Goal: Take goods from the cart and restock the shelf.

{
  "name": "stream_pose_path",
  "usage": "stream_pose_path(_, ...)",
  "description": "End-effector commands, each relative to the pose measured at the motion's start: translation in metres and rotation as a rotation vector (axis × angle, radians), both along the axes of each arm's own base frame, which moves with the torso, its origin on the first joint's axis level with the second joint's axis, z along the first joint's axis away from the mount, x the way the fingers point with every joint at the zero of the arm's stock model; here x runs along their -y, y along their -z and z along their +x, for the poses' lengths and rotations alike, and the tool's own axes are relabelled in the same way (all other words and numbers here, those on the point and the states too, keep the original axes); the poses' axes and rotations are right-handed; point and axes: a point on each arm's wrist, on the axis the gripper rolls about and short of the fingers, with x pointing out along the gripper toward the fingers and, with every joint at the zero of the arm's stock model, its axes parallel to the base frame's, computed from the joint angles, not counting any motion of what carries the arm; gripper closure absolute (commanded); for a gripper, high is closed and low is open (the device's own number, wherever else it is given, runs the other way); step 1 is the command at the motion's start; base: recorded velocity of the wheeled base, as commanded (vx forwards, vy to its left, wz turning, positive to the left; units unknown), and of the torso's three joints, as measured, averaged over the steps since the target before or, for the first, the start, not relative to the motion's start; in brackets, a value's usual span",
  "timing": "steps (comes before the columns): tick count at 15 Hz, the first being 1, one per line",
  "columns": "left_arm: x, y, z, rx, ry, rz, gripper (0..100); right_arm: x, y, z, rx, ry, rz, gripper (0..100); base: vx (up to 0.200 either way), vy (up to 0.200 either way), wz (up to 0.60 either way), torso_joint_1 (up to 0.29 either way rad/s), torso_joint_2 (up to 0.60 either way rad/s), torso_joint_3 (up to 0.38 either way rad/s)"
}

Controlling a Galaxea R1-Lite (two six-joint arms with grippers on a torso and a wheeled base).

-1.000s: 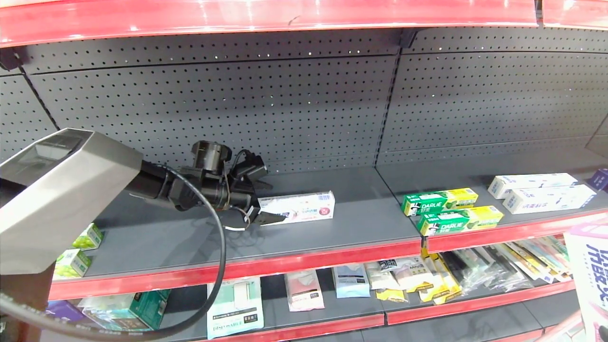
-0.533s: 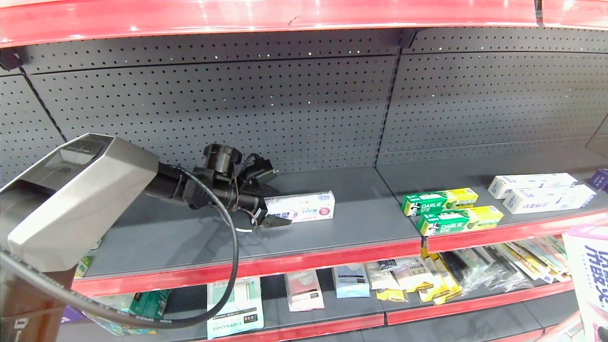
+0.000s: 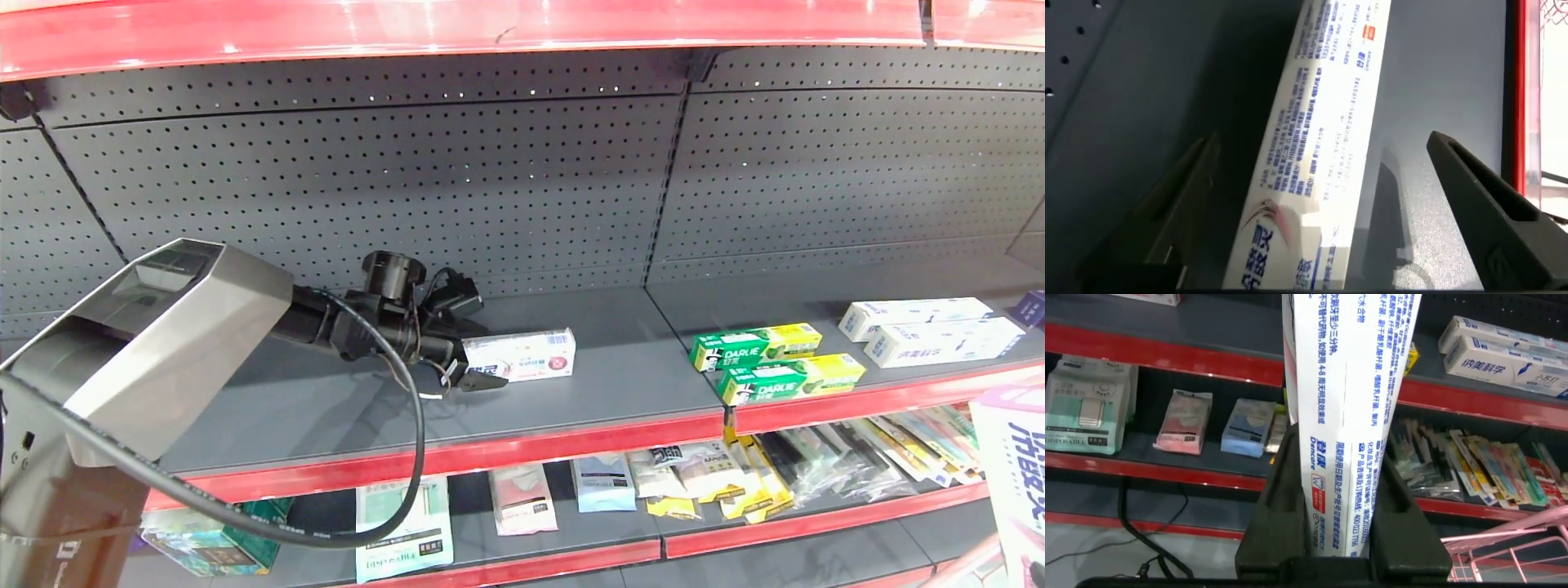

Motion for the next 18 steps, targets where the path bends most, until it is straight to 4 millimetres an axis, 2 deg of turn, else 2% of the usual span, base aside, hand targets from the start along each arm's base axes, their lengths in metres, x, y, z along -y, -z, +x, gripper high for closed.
stream_pose_path(1,0.005,0.004,-0.001,-0.004,0.011,0.002,0,0.000,0.000,0.000,-0.001,-0.001,0.000,100,0.000,0.000,0.00,0.000,0.00,0.000)
stream_pose_path(18,0.018,0.013,0.011,-0.015,0.032,0.010,0,0.000,0.000,-0.001,0.006,0.001,0.000,100,0.000,0.000,0.00,0.000,0.00,0.000)
